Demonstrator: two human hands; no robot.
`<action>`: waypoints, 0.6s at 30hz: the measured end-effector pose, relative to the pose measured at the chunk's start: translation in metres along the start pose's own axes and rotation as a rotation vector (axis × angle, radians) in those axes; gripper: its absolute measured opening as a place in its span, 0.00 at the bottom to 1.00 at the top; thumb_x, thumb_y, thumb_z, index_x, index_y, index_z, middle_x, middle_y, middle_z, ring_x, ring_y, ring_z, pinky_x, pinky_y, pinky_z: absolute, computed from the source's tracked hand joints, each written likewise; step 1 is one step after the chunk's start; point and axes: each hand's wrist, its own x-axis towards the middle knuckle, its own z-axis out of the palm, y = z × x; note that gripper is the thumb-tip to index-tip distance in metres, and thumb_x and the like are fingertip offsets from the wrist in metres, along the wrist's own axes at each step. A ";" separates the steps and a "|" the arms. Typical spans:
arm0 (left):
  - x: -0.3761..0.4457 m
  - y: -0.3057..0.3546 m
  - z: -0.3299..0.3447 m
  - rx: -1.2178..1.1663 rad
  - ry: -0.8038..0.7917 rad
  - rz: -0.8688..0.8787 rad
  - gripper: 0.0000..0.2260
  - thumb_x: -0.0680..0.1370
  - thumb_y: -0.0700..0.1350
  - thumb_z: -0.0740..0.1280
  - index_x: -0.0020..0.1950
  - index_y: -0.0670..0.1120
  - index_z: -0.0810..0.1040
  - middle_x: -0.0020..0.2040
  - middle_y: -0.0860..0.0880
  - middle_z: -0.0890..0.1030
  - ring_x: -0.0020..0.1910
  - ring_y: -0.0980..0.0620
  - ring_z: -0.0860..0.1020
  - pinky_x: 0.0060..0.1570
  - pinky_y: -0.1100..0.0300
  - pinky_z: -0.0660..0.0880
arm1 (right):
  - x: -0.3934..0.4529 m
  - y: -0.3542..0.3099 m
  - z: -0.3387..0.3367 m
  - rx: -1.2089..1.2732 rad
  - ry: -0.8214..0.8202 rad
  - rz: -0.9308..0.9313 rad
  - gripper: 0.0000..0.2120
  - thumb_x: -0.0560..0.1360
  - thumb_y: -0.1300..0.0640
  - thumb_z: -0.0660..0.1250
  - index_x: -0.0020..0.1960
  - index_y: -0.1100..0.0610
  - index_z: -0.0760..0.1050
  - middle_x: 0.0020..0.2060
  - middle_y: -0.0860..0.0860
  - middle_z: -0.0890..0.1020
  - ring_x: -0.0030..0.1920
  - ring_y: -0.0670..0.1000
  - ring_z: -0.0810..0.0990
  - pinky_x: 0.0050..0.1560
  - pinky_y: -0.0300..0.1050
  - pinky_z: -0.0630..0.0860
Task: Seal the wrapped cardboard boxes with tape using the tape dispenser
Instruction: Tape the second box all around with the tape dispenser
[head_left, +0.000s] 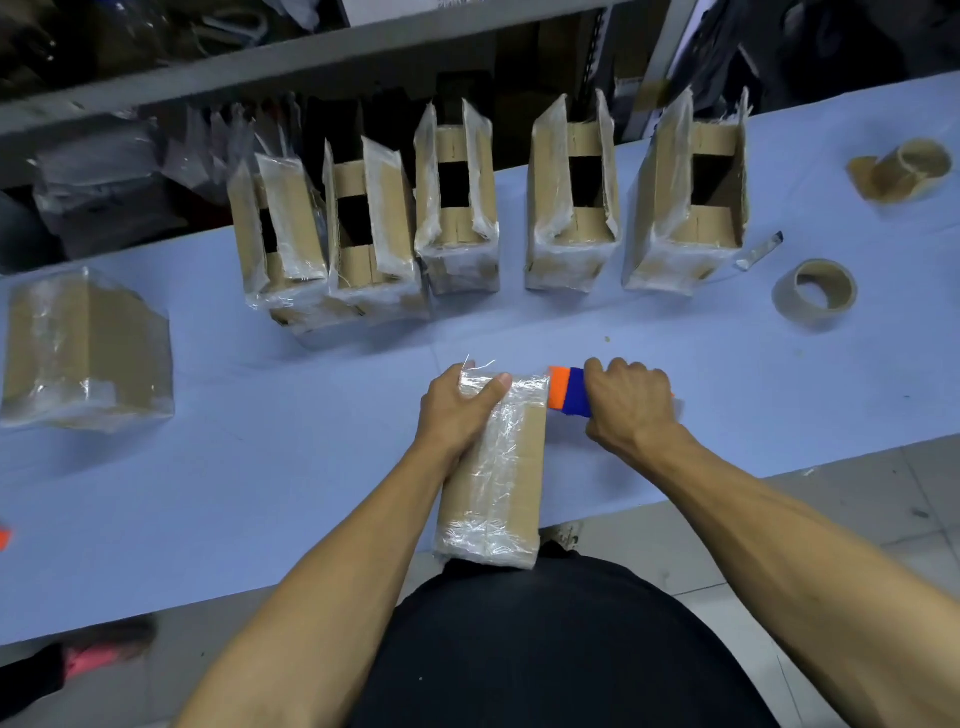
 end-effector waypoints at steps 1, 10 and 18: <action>0.000 0.000 0.000 -0.003 0.006 -0.011 0.36 0.67 0.66 0.73 0.71 0.52 0.75 0.67 0.53 0.79 0.64 0.50 0.78 0.65 0.51 0.75 | -0.001 0.004 0.004 0.033 0.001 0.046 0.19 0.70 0.58 0.70 0.58 0.58 0.69 0.48 0.54 0.77 0.46 0.57 0.78 0.41 0.45 0.66; -0.001 -0.013 -0.008 -0.119 0.033 -0.011 0.19 0.82 0.53 0.65 0.72 0.49 0.73 0.67 0.53 0.76 0.66 0.52 0.75 0.69 0.53 0.72 | 0.026 -0.032 0.023 0.344 -0.091 0.026 0.34 0.76 0.61 0.64 0.77 0.64 0.52 0.63 0.65 0.70 0.59 0.64 0.72 0.55 0.52 0.68; -0.014 -0.012 -0.001 -0.201 0.212 0.021 0.05 0.79 0.51 0.68 0.52 0.53 0.82 0.48 0.56 0.84 0.51 0.53 0.82 0.57 0.50 0.80 | -0.006 -0.049 0.008 1.410 0.128 0.173 0.14 0.77 0.57 0.62 0.35 0.48 0.78 0.30 0.47 0.76 0.34 0.48 0.71 0.39 0.46 0.67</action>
